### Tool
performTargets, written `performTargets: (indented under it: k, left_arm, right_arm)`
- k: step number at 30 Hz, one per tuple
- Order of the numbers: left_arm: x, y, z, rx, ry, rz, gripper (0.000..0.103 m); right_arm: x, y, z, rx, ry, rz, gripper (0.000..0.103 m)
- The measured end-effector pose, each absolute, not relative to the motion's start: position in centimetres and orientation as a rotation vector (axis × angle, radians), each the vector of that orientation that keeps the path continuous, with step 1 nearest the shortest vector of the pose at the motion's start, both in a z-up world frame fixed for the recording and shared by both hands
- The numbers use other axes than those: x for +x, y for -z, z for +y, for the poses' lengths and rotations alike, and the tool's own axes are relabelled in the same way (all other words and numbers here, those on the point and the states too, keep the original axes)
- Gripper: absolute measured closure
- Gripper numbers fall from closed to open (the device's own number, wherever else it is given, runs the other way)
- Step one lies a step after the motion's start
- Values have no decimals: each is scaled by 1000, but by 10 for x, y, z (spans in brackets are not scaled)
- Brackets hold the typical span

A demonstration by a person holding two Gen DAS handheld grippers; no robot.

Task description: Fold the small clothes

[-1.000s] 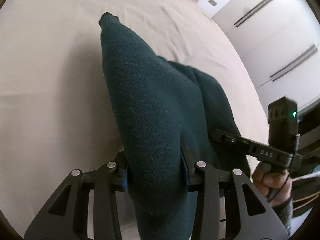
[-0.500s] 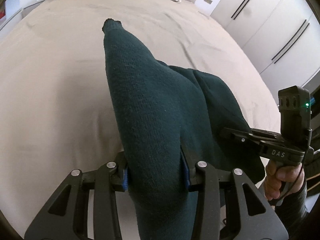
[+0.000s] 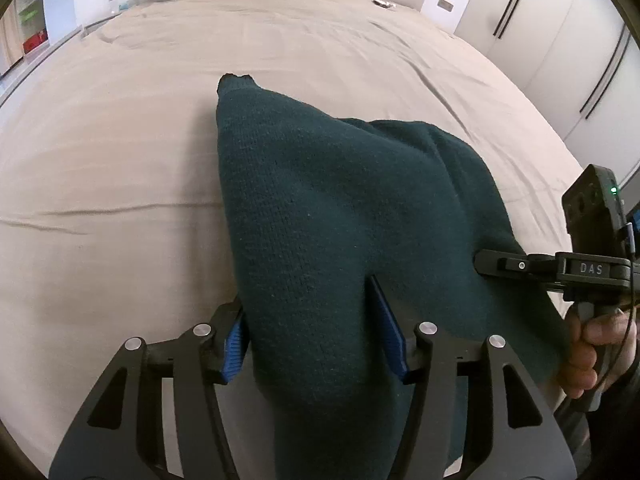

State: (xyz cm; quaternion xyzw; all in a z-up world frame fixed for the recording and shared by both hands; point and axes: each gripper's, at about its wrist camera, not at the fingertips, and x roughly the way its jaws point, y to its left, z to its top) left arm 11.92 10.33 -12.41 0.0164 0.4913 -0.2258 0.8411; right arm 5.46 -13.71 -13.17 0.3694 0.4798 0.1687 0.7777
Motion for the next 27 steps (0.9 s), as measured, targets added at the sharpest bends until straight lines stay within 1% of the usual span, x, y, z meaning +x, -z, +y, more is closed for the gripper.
performTargets:
  k: [3, 9, 15, 18, 21, 24, 26, 27]
  left_arm:
    - [125, 126, 119, 16, 478, 1042, 46]
    - [123, 120, 121, 20, 469, 1035, 44]
    - [122, 118, 122, 13, 458, 1025, 42]
    - [119, 116, 124, 14, 436, 1013, 38]
    - [114, 112, 126, 2, 422, 993, 38]
    - [101, 95, 127, 29, 386, 914, 38]
    - [87, 75, 131, 43, 360, 816, 36]
    - [77, 60, 134, 44, 349, 746, 31]
  right_arm:
    - [49, 132, -134, 787, -360, 1041, 73]
    - [47, 125, -127, 784, -349, 1026, 71]
    - [32, 101, -132, 710, -267, 992, 59]
    - [18, 83, -135, 657, -213, 956, 55]
    - [1, 61, -134, 601, -159, 899, 49]
    - [-17, 36, -127, 522, -106, 817, 40]
    - [-29, 18, -121, 460, -75, 750, 35]
    - [-35, 9, -116, 428, -58, 714, 30]
